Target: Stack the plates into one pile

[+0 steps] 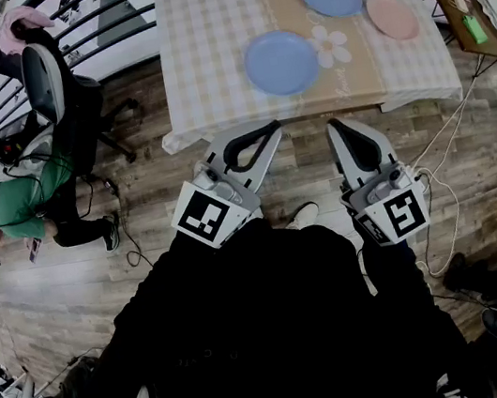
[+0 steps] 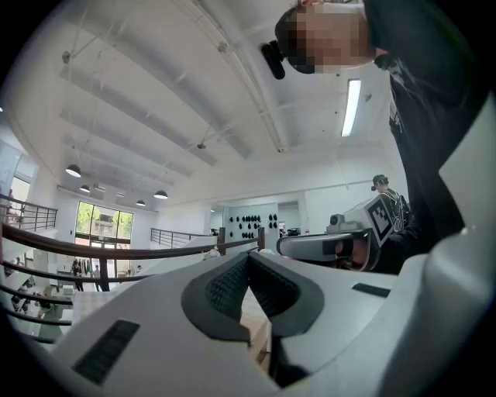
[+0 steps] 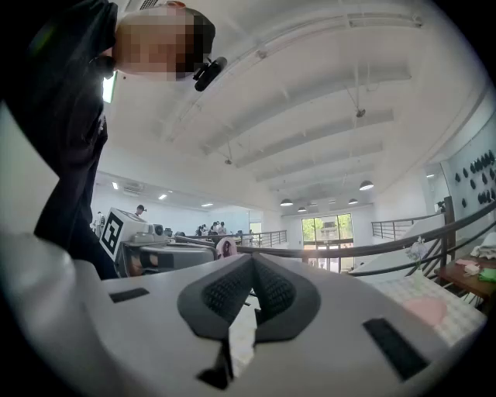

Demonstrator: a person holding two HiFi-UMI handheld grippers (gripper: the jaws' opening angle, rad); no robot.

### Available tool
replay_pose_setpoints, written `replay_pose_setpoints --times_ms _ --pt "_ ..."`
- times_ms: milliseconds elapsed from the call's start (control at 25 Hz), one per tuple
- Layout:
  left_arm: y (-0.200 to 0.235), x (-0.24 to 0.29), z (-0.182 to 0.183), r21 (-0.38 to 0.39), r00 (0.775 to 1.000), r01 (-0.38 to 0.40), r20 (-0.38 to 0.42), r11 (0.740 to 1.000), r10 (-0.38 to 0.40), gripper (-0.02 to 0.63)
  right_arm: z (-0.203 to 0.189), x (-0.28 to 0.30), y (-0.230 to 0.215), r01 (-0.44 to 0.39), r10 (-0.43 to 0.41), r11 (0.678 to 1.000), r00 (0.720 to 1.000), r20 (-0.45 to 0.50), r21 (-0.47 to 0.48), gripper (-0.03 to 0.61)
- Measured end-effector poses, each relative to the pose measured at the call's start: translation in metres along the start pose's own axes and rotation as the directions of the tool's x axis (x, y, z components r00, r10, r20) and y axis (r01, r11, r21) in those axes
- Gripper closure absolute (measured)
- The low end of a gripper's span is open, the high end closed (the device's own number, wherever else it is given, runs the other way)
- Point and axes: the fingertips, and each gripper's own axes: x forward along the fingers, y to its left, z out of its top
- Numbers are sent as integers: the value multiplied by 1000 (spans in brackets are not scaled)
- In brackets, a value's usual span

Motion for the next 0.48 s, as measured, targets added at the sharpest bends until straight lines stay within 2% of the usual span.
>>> replay_pose_setpoints --times_ms 200,360,480 --pt "4 4 -2 -13 1000 -11 -4 1000 11 594 -2 -1 -4 4 -4 1000 1000 -9 0 581" --pt "3 6 0 -14 1000 -11 26 1000 12 594 -2 -5 -6 1 -1 1000 1000 -2 13 574" --pt "-2 8 -6 -11 1000 -10 -8 1000 9 594 -3 -11 -9 7 -8 999 1000 13 33 574"
